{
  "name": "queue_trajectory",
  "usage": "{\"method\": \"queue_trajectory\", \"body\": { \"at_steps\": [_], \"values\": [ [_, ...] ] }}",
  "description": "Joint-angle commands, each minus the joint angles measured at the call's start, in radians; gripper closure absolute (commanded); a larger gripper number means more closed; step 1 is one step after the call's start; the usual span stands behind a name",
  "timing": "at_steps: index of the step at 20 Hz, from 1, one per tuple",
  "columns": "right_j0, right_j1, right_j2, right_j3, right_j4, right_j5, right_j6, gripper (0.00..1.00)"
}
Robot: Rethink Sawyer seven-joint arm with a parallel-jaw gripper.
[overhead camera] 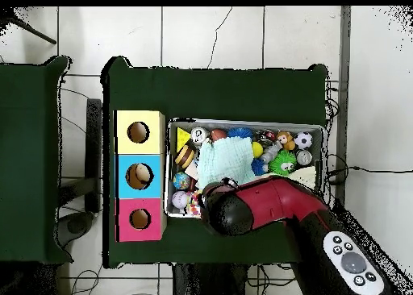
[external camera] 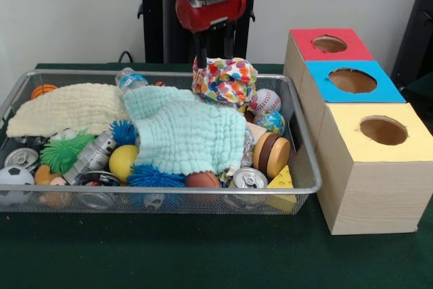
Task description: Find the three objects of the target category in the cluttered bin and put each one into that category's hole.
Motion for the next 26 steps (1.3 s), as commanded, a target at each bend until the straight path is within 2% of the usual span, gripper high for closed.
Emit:
{"method": "queue_trajectory", "body": {
  "at_steps": [1, 13, 21, 26],
  "values": [
    [0.009, 0.06, -0.045, -0.059, -0.075, -0.071, 0.041, 0.0],
    [-0.049, 0.04, -0.008, -0.059, -0.035, -0.014, -0.03, 0.0],
    [-0.042, 0.056, -0.023, -0.067, -0.072, -0.02, -0.032, 0.0],
    [-0.044, 0.112, -0.031, -0.092, -0.1, -0.044, -0.038, 0.0]
  ]
}}
